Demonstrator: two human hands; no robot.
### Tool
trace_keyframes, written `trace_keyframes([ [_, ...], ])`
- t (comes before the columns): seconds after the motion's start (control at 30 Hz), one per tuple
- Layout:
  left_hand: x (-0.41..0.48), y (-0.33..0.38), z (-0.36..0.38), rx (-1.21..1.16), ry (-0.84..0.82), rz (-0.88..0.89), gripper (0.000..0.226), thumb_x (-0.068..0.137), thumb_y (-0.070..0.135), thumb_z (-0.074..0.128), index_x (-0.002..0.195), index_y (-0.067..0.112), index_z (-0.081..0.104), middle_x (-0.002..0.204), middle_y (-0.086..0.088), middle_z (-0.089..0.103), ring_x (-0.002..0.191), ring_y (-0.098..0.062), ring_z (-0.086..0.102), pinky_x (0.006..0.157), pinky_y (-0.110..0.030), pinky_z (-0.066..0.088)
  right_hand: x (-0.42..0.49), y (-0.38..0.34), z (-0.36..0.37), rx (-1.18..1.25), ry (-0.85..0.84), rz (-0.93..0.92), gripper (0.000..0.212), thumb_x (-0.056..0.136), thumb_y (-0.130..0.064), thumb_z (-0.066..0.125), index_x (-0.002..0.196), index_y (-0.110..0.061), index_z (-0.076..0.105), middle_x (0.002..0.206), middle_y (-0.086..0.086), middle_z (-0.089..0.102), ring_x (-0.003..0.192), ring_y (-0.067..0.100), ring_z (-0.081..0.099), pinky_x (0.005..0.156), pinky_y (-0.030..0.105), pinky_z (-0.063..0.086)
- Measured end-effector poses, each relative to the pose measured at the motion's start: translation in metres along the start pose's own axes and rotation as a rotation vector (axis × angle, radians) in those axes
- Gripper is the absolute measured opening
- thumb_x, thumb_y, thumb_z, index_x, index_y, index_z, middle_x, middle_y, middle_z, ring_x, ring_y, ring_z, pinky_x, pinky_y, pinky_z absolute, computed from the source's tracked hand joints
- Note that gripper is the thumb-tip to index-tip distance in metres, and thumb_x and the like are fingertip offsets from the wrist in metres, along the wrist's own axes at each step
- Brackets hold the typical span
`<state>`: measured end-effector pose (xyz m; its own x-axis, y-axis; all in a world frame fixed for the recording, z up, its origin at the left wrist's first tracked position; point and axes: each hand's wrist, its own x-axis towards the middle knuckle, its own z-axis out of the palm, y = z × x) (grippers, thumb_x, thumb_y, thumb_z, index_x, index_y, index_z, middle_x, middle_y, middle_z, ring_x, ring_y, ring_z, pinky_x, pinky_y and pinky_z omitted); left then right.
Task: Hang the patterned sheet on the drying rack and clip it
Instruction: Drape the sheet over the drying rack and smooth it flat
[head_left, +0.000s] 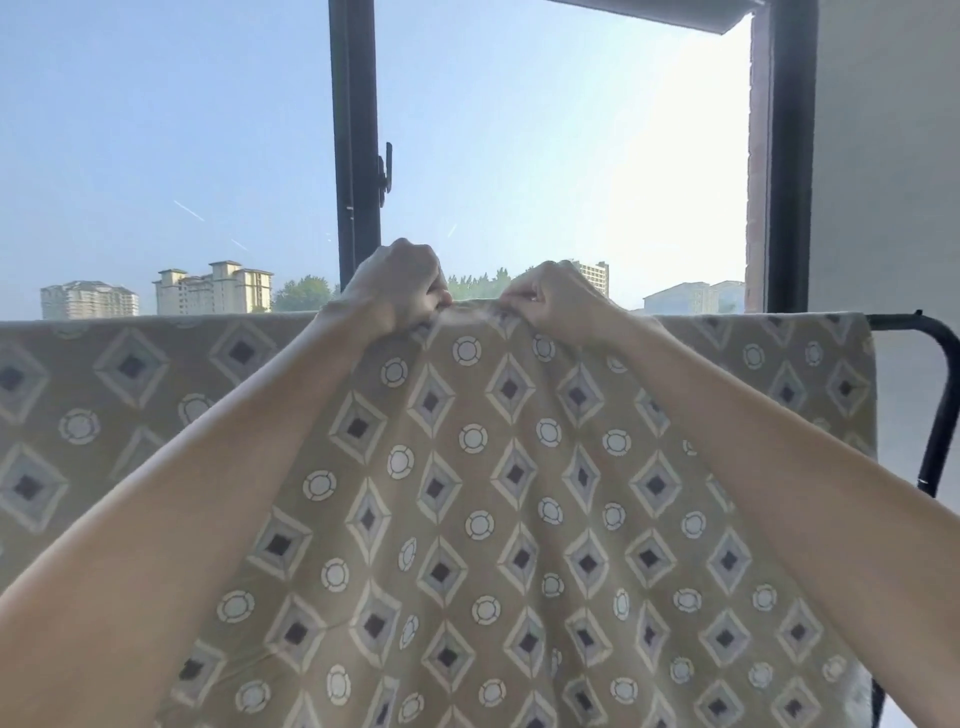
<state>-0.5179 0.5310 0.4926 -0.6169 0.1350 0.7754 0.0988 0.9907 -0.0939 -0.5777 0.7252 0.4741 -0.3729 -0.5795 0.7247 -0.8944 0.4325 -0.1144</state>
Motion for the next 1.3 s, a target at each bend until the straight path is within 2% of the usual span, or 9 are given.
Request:
trace_keyframes([
  [0.17, -0.006, -0.009, 0.006, -0.255, -0.092, -0.043, 0.005, 0.077, 0.017, 0.075, 0.081, 0.019, 0.076, 0.08, 0.007, 0.073, 0.076, -0.004, 0.066, 0.08, -0.026, 0.055, 0.012, 0.015, 0.01, 0.072, -0.048, 0.107, 0.013, 0.089, -0.02, 0.063, 0.096, -0.017, 0.073, 0.095, 0.002, 0.072, 0.089, 0.015, 0.066, 0.081, 0.031, 0.055],
  [0.37, -0.041, -0.005, 0.015, -0.292, 0.123, 0.068, 0.032, 0.086, 0.044, 0.057, 0.094, 0.017, 0.072, 0.085, 0.003, 0.072, 0.066, -0.005, 0.064, 0.07, -0.029, 0.056, 0.018, 0.019, 0.014, 0.076, 0.021, 0.127, 0.02, 0.082, -0.026, 0.072, 0.091, -0.018, 0.056, 0.092, 0.001, 0.06, 0.08, 0.012, 0.056, 0.063, 0.019, 0.045],
  [0.57, -0.065, -0.01, 0.025, -0.011, 0.122, 0.056, 0.052, 0.088, 0.059, 0.037, 0.126, 0.031, 0.057, 0.115, 0.005, 0.067, 0.091, -0.016, 0.064, 0.079, -0.03, 0.044, 0.008, 0.021, 0.029, 0.026, 0.19, 0.088, 0.023, 0.086, -0.035, 0.065, 0.092, -0.015, 0.057, 0.078, -0.006, 0.061, 0.066, 0.004, 0.057, 0.056, 0.011, 0.042],
  [0.7, -0.059, -0.011, 0.03, 0.052, 0.083, 0.082, 0.048, 0.094, 0.055, 0.029, 0.133, 0.034, 0.049, 0.122, 0.002, 0.063, 0.105, -0.019, 0.06, 0.087, -0.032, 0.039, -0.022, 0.037, 0.032, -0.086, 0.208, 0.065, 0.027, 0.097, -0.041, 0.044, 0.087, -0.02, 0.056, 0.072, -0.012, 0.061, 0.061, 0.009, 0.058, 0.066, 0.028, 0.052],
  [0.77, -0.058, -0.012, 0.034, 0.071, 0.088, 0.101, 0.049, 0.094, 0.055, 0.026, 0.134, 0.035, 0.047, 0.119, 0.001, 0.064, 0.102, -0.019, 0.061, 0.086, -0.033, 0.039, -0.041, 0.053, 0.03, -0.23, 0.23, 0.05, 0.034, 0.1, -0.045, 0.032, 0.092, -0.024, 0.057, 0.08, -0.016, 0.057, 0.073, 0.011, 0.055, 0.08, 0.034, 0.045],
  [0.9, -0.052, -0.011, 0.037, 0.115, 0.056, 0.126, 0.048, 0.095, 0.053, 0.025, 0.135, 0.035, 0.045, 0.116, 0.0, 0.064, 0.098, -0.02, 0.061, 0.086, -0.035, 0.038, -0.064, 0.071, 0.021, -0.476, 0.275, 0.198, 0.035, 0.097, -0.055, 0.016, 0.084, -0.029, 0.036, 0.08, -0.005, 0.04, 0.079, 0.019, 0.042, 0.078, 0.035, 0.035],
  [1.0, -0.05, -0.013, 0.038, 0.119, 0.019, 0.093, 0.047, 0.096, 0.053, 0.024, 0.135, 0.034, 0.044, 0.119, 0.0, 0.063, 0.101, -0.02, 0.059, 0.089, -0.036, 0.036, -0.06, 0.058, 0.024, -0.442, 0.198, 0.295, 0.032, 0.1, -0.048, 0.018, 0.098, -0.028, 0.043, 0.098, 0.003, 0.048, 0.104, 0.024, 0.048, 0.106, 0.048, 0.027],
  [1.1, -0.05, -0.017, 0.036, 0.101, -0.027, 0.061, 0.045, 0.097, 0.052, 0.024, 0.134, 0.035, 0.044, 0.124, 0.002, 0.061, 0.107, -0.019, 0.057, 0.094, -0.037, 0.033, -0.054, 0.029, 0.038, -0.312, 0.162, 0.166, 0.034, 0.101, -0.039, 0.029, 0.13, -0.029, 0.044, 0.126, -0.002, 0.05, 0.122, 0.019, 0.04, 0.114, 0.052, 0.015],
  [1.3, -0.056, -0.031, 0.026, 0.066, -0.093, 0.038, 0.048, 0.098, 0.048, 0.02, 0.134, 0.029, 0.045, 0.131, 0.003, 0.056, 0.119, -0.017, 0.05, 0.098, -0.037, 0.025, -0.027, -0.008, 0.074, -0.251, 0.16, -0.073, 0.032, 0.103, -0.021, 0.037, 0.133, -0.016, 0.046, 0.128, -0.003, 0.052, 0.128, 0.015, 0.041, 0.119, 0.043, 0.002],
])
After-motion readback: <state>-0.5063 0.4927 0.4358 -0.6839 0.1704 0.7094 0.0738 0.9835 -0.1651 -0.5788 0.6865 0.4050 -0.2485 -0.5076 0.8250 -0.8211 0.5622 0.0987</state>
